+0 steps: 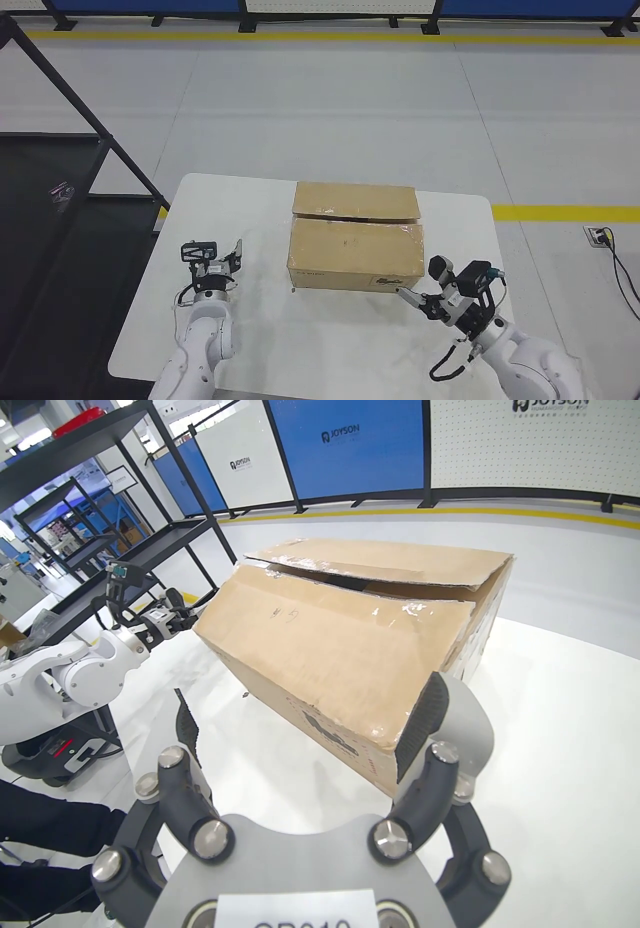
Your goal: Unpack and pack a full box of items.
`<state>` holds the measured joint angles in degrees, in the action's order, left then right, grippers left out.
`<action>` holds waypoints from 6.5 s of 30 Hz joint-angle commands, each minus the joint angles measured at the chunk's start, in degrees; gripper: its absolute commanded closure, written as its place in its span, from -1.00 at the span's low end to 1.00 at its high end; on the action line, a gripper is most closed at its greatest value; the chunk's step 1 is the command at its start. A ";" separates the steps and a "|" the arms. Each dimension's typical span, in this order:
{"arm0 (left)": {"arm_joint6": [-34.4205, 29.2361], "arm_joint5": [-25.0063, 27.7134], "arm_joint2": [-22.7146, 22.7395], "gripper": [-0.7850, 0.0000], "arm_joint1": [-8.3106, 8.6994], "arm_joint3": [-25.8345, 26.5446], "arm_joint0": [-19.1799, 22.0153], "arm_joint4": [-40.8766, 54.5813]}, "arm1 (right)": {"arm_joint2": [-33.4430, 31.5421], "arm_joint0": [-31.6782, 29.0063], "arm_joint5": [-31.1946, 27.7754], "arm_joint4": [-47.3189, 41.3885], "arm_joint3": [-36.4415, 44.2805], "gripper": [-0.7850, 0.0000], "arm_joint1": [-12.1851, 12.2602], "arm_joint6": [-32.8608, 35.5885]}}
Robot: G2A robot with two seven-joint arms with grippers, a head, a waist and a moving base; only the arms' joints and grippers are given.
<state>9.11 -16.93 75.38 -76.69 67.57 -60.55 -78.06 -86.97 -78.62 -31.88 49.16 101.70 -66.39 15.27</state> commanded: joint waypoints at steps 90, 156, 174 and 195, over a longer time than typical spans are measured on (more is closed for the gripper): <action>0.01 37.48 10.00 -1.00 3.61 18.04 -8.73 15.83 | 21.92 41.43 -8.11 -76.43 -45.14 -1.00 6.21 49.06; -1.65 30.43 1.58 -1.00 3.54 16.08 -8.55 -1.69 | 41.19 41.76 -22.29 -87.17 -44.18 -1.00 15.22 34.85; -1.34 30.82 2.33 -1.00 3.60 17.09 -8.20 0.38 | 43.41 37.84 -26.12 -79.70 -30.44 -1.00 21.19 31.05; 0.34 39.98 7.85 -1.00 4.70 20.64 -10.33 9.33 | 29.97 25.67 -26.12 -72.52 -20.00 -1.00 25.90 31.03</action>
<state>9.19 22.38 82.81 -72.07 88.02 -70.66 -69.34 -57.32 -53.10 -58.00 -24.26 81.42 -40.57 46.30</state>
